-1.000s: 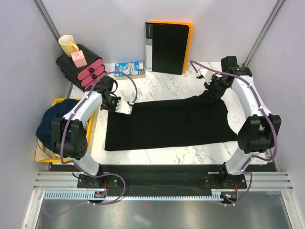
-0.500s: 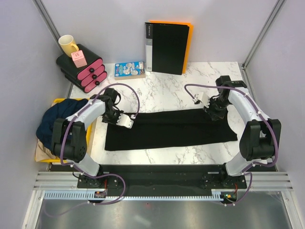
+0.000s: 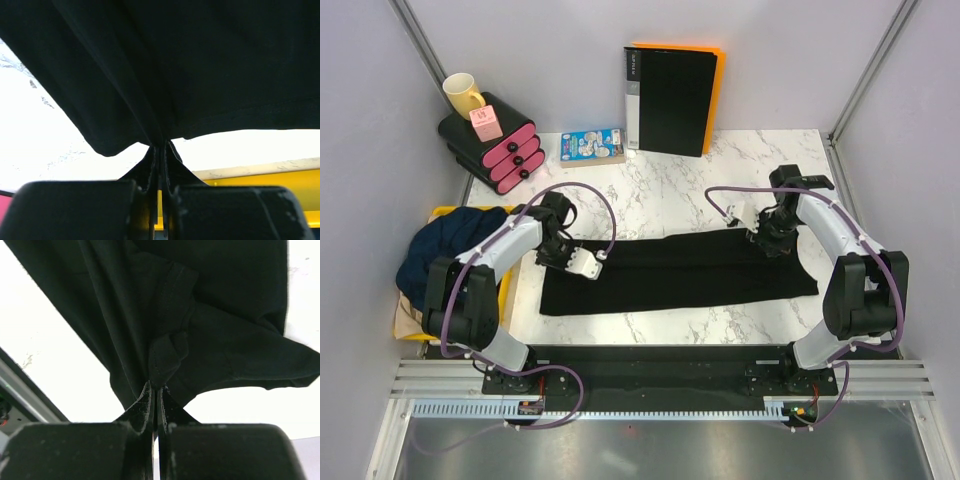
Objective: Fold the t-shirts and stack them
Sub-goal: Fold the tshirt
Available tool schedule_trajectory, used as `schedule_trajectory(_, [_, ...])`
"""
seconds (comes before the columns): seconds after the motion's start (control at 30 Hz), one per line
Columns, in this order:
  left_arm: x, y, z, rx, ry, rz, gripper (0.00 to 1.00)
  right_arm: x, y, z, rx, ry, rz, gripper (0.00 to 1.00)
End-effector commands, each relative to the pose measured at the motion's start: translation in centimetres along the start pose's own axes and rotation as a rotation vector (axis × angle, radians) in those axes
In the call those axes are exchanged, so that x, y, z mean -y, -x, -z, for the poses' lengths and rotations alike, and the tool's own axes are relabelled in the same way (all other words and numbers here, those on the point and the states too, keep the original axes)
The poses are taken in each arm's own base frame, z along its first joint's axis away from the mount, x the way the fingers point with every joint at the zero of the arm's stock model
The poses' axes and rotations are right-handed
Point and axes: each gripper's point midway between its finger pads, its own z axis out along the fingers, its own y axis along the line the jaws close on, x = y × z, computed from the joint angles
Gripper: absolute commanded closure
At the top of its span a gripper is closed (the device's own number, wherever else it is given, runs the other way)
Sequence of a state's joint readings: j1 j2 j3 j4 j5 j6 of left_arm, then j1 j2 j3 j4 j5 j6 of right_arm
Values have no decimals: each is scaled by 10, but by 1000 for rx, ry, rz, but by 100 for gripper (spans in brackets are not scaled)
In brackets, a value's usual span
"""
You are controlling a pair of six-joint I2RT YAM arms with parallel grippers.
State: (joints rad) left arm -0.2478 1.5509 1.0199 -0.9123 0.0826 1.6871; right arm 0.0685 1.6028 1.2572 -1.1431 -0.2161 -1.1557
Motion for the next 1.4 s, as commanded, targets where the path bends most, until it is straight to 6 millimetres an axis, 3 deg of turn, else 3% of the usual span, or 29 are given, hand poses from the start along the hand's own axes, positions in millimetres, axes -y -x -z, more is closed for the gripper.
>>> schedule_trajectory(0.0, [20,-1,4,-16,-53,32,96,10,-1,1,-28,-41,11,97])
schedule_trajectory(0.2, [29,3,4,-3,-71,37,82,7,-1,-3,-41,-41,12,95])
schedule_trajectory(0.27, [29,4,4,3,-72,40,68,5,-1,-5,-49,-36,20,88])
schedule_trajectory(0.4, [33,3,7,-3,-94,41,60,-6,-11,-7,-101,-13,63,60])
schedule_trajectory(0.53, [28,7,19,16,-90,37,50,-10,-17,-2,-125,-13,102,40])
schedule_trajectory(0.7, [8,10,43,28,-49,65,47,-5,-7,9,-95,-15,103,34])
schedule_trajectory(0.9, [-11,25,73,104,13,102,45,21,12,14,-34,-87,54,38])
schedule_trajectory(0.97, [-18,24,70,105,39,124,45,36,17,9,-4,-120,2,42])
schedule_trajectory(1.1, [-26,17,36,89,57,159,50,87,32,-4,68,-235,-110,52])
schedule_trajectory(1.17, [-19,13,16,73,14,180,65,111,36,-12,99,-252,-189,67])
schedule_trajectory(1.2, [-19,11,11,64,6,189,77,122,39,-13,113,-268,-207,73])
schedule_trajectory(1.23, [-21,9,7,59,2,194,98,130,39,-15,115,-276,-227,84])
schedule_trajectory(1.37, [-35,5,-1,55,-11,232,98,161,42,-19,126,-312,-253,90])
